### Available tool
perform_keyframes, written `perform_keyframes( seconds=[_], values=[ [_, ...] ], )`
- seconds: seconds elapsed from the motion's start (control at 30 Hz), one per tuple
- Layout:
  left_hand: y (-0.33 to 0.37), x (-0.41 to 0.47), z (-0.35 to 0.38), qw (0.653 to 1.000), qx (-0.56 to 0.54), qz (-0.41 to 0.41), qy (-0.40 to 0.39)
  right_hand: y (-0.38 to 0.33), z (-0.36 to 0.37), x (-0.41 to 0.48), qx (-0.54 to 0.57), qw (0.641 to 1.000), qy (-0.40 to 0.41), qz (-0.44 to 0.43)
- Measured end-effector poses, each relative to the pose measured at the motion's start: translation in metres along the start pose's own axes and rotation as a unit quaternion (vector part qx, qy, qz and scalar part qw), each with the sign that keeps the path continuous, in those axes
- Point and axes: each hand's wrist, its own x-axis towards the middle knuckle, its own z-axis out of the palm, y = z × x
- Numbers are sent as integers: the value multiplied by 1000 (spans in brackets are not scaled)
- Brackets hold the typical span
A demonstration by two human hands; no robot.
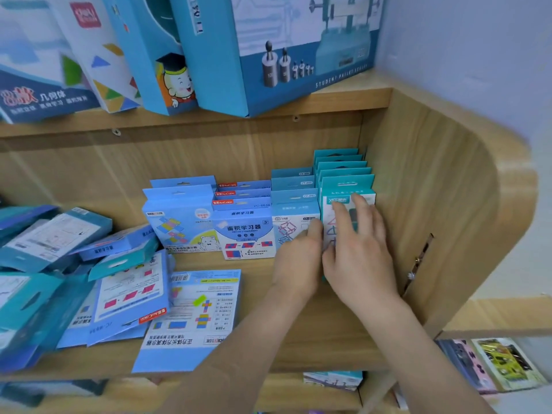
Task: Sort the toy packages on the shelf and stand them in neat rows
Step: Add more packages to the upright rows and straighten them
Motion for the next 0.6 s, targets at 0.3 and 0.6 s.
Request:
perform_keyframes(
  seconds=[0.3,0.6],
  values=[
    [-6,9,-6,996,-3,28,86,4,-3,2,61,998,-6,-2],
    [-5,33,-27,982,87,103,135,10,-6,-4,133,991,-7,4]
  ],
)
